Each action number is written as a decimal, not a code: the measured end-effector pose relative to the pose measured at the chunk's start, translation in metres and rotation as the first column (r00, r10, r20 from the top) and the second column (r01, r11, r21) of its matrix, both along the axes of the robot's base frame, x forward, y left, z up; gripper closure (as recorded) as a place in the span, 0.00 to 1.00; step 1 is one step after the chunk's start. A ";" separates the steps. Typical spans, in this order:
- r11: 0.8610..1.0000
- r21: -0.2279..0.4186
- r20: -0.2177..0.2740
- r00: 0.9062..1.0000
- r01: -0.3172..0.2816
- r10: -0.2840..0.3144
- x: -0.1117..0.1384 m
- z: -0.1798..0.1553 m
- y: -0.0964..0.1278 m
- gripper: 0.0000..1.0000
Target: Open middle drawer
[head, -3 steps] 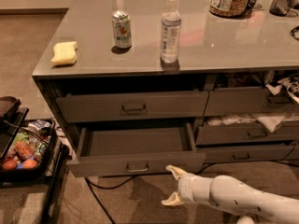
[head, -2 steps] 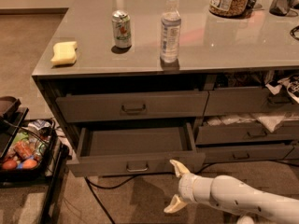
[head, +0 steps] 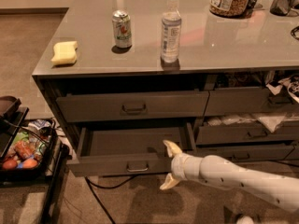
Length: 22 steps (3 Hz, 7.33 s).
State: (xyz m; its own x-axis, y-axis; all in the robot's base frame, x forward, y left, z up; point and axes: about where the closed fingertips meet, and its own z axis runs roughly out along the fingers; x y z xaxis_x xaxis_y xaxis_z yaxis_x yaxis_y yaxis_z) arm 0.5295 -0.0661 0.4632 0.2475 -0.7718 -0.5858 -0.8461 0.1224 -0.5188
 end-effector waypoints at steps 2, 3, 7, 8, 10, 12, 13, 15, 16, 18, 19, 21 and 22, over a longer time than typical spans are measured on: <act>0.994 -0.082 0.170 0.984 0.066 -0.051 0.067 0.064 -0.032 0.00; 0.993 -0.091 0.190 0.980 0.077 -0.058 0.072 0.073 -0.036 0.00; 0.994 -0.100 0.166 0.986 0.039 -0.022 0.078 0.057 -0.027 0.88; 0.996 -0.091 0.135 0.991 -0.008 0.020 0.086 0.038 -0.016 1.00; 0.993 -0.066 0.037 0.994 -0.102 0.104 0.090 0.012 -0.010 1.00; 0.991 -0.056 0.032 0.992 -0.121 0.123 0.106 -0.019 0.004 1.00; 0.992 -0.091 0.046 0.994 -0.093 0.097 0.126 -0.029 -0.003 1.00; 0.985 -0.155 0.028 0.996 -0.080 0.086 0.147 -0.047 -0.022 1.00; 0.988 -0.124 -0.051 0.995 -0.093 0.088 0.116 -0.046 -0.033 1.00; 0.991 -0.067 -0.160 0.982 -0.114 0.102 0.051 -0.043 -0.038 1.00; 0.984 -0.030 -0.252 0.954 -0.177 0.164 0.017 -0.044 -0.030 1.00; 0.956 0.031 -0.445 0.852 -0.292 0.275 -0.039 -0.029 -0.029 1.00; 0.944 0.043 -0.495 0.814 -0.328 0.305 -0.059 -0.020 -0.031 1.00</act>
Offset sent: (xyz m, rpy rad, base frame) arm 0.0992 -0.0679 0.1203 -0.1670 -0.2898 -0.1373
